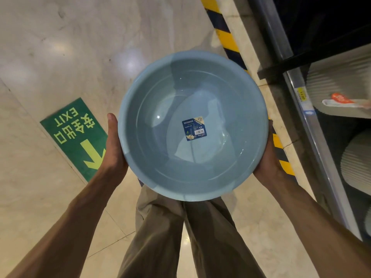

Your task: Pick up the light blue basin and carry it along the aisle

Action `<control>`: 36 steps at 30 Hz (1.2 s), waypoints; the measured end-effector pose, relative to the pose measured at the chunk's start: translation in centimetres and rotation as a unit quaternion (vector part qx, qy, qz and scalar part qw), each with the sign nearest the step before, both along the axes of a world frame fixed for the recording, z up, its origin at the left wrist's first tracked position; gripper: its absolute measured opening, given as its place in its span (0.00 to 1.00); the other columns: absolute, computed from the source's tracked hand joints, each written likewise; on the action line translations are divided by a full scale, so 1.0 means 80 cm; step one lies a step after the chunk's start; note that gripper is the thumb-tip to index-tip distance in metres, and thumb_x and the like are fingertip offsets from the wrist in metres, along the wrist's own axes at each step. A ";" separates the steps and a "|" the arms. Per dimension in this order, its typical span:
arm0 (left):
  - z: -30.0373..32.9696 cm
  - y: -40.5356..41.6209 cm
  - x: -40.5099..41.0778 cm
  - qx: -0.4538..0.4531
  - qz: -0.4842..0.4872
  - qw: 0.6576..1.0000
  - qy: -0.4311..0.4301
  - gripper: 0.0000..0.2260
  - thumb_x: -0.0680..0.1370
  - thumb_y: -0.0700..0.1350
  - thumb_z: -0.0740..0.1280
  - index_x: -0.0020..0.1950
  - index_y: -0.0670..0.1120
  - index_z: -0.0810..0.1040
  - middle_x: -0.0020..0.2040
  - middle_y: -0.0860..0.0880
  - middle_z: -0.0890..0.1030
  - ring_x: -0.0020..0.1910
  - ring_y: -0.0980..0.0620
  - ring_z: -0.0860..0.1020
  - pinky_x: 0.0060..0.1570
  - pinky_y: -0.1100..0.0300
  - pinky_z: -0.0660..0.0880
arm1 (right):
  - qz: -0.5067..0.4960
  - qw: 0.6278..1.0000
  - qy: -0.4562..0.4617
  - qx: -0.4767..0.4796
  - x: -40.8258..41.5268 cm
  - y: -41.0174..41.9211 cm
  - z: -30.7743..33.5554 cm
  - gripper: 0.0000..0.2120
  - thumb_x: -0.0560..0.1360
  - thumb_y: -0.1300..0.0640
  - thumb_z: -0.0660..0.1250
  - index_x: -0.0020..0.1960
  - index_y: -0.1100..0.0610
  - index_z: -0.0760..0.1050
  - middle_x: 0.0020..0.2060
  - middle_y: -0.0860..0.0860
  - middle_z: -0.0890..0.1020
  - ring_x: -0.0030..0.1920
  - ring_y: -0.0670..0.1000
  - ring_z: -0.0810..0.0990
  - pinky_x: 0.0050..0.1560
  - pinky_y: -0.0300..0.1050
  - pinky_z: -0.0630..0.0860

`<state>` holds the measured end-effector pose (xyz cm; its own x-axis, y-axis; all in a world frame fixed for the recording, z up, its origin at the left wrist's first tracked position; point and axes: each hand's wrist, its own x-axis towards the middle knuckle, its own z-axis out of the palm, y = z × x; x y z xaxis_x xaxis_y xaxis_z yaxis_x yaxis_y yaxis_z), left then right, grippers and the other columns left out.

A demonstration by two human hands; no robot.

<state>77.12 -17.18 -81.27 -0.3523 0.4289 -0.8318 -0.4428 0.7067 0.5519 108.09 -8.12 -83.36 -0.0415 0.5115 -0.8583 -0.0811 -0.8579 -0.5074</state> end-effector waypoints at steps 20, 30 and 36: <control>0.239 0.056 -0.163 0.123 0.075 0.989 0.012 0.32 0.81 0.71 0.44 0.69 0.57 0.79 0.65 0.49 0.83 0.65 0.46 0.81 0.66 0.41 0.74 | 0.161 0.981 -0.010 0.104 -0.201 0.141 0.271 0.31 0.83 0.31 0.45 0.65 0.44 0.82 0.61 0.52 0.86 0.63 0.53 0.84 0.69 0.59 0.76; 0.365 0.095 -0.294 0.135 0.101 0.985 0.029 0.33 0.80 0.71 0.47 0.67 0.55 0.81 0.62 0.44 0.84 0.60 0.40 0.82 0.66 0.33 0.74 | 0.227 0.963 0.009 0.143 -0.343 0.210 0.397 0.32 0.82 0.29 0.44 0.63 0.40 0.83 0.60 0.50 0.86 0.64 0.53 0.83 0.72 0.65 0.72; 0.383 0.154 -0.350 0.125 0.064 0.989 0.045 0.33 0.81 0.70 0.46 0.67 0.54 0.81 0.61 0.44 0.85 0.59 0.39 0.83 0.63 0.35 0.76 | 0.255 0.956 0.003 0.143 -0.382 0.252 0.401 0.32 0.79 0.25 0.46 0.73 0.37 0.73 0.67 0.46 0.82 0.70 0.52 0.78 0.74 0.61 0.69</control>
